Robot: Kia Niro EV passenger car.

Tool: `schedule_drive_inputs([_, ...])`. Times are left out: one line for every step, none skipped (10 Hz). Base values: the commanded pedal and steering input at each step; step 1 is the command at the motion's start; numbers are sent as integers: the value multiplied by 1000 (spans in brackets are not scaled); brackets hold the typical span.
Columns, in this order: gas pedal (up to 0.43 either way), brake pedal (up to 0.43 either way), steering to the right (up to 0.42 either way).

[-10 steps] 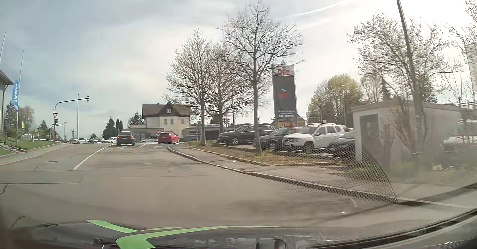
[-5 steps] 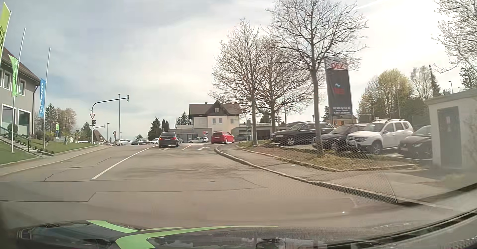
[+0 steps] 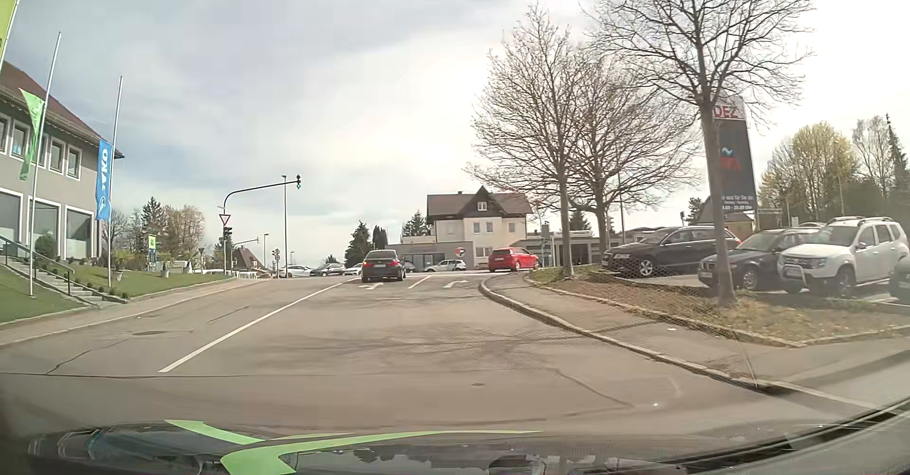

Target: Follow the waypoints while adhering to traffic rules and regulations

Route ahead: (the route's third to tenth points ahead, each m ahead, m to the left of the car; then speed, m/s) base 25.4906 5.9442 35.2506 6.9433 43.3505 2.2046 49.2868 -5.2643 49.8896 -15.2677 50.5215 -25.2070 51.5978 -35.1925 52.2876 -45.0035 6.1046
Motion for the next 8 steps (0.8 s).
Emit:
schedule_drive_inputs([350, 0, -97])
schedule_drive_inputs([350, 0, -74])
schedule_drive_inputs([350, 0, -58])
schedule_drive_inputs([350, 0, -47])
schedule_drive_inputs([350, 0, -33])
schedule_drive_inputs([350, 0, -22])
schedule_drive_inputs([350, 0, -14])
schedule_drive_inputs([350, 0, -9])
